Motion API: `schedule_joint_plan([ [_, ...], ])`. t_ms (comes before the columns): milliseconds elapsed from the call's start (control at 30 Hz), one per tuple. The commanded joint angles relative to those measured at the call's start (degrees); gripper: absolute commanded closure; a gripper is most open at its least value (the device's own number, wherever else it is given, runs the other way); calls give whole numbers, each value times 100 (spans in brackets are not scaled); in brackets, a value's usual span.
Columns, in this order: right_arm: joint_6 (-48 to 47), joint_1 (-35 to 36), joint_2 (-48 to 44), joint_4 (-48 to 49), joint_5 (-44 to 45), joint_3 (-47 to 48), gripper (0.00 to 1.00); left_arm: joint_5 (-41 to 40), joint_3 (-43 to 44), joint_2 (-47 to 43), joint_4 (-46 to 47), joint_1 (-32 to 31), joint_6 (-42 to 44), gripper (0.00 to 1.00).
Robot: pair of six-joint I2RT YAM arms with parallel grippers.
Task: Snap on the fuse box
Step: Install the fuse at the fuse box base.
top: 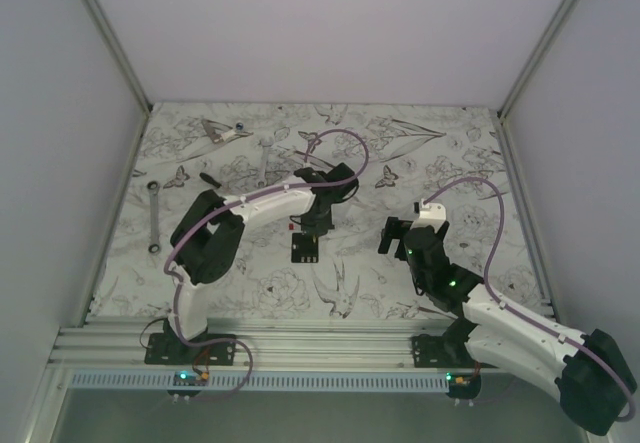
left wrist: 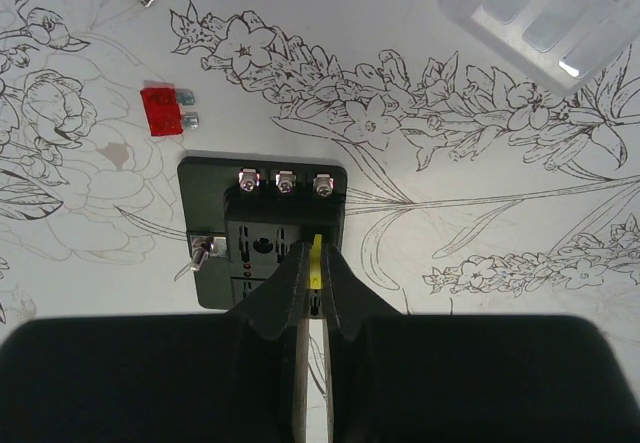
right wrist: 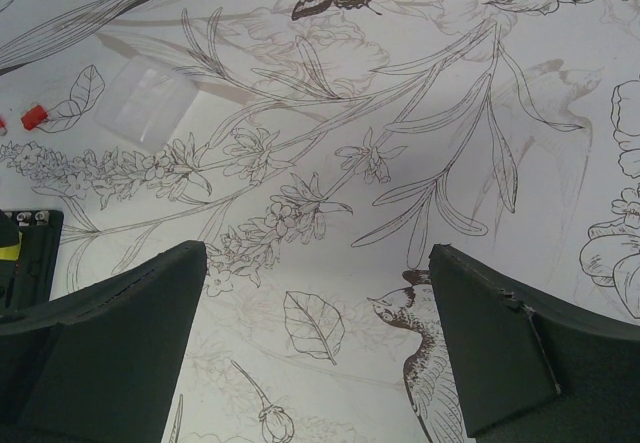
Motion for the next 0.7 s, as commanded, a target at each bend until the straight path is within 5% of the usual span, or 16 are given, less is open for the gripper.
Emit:
schedule_joint_plan([
  [0, 122, -31, -56, 102, 54, 91, 0, -20, -195, 175, -280, -67, -133, 100],
  [667, 122, -31, -62, 93, 76, 86, 0, 170, -622, 632, -310, -204, -112, 100],
])
